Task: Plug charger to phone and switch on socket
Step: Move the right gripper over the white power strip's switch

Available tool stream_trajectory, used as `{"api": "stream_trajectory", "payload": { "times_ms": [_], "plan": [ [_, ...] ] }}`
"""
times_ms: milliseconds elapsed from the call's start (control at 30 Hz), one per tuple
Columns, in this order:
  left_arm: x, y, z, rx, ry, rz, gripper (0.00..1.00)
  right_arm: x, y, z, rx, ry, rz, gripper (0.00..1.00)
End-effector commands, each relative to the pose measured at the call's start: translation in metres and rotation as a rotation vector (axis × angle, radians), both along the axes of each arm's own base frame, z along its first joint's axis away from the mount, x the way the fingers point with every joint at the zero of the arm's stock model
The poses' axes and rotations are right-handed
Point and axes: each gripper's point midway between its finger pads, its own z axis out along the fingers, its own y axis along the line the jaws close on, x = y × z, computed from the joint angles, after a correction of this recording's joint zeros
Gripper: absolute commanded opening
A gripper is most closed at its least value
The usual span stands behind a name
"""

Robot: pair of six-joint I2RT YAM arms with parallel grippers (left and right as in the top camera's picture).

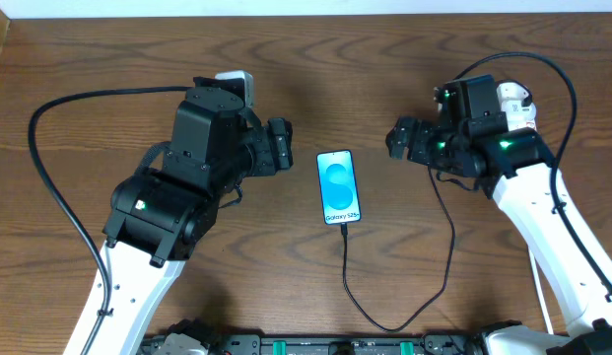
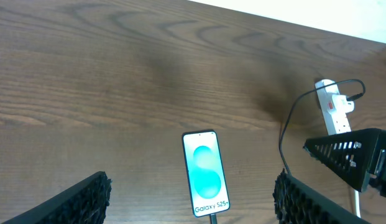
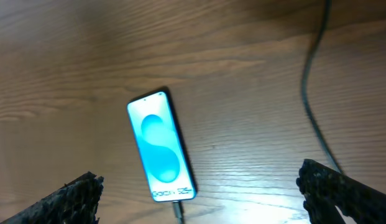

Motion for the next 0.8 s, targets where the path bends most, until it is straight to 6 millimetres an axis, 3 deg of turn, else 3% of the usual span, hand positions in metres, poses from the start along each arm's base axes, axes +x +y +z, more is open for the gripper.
{"api": "stream_trajectory", "payload": {
  "times_ms": [0, 200, 400, 600, 767],
  "plan": [
    [0.001, 0.004, 0.006, 0.013, -0.021, 0.004, 0.84, 0.01, -0.021, 0.018, -0.038, -0.054, 0.002, 0.99],
    [0.001, 0.004, 0.006, 0.013, -0.021, 0.004, 0.84, 0.02, -0.062, 0.052, -0.038, -0.098, -0.013, 0.99],
    [0.001, 0.004, 0.006, 0.013, -0.021, 0.004, 0.84, 0.019, -0.13, 0.091, -0.1, -0.105, -0.063, 0.99],
    [0.001, 0.004, 0.006, 0.013, -0.021, 0.004, 0.84, 0.021, -0.192, 0.101, -0.139, -0.02, -0.12, 0.99],
    [0.001, 0.004, 0.006, 0.013, -0.021, 0.004, 0.84, 0.036, -0.227, 0.091, -0.089, 0.035, -0.113, 0.99]
  ]
}}
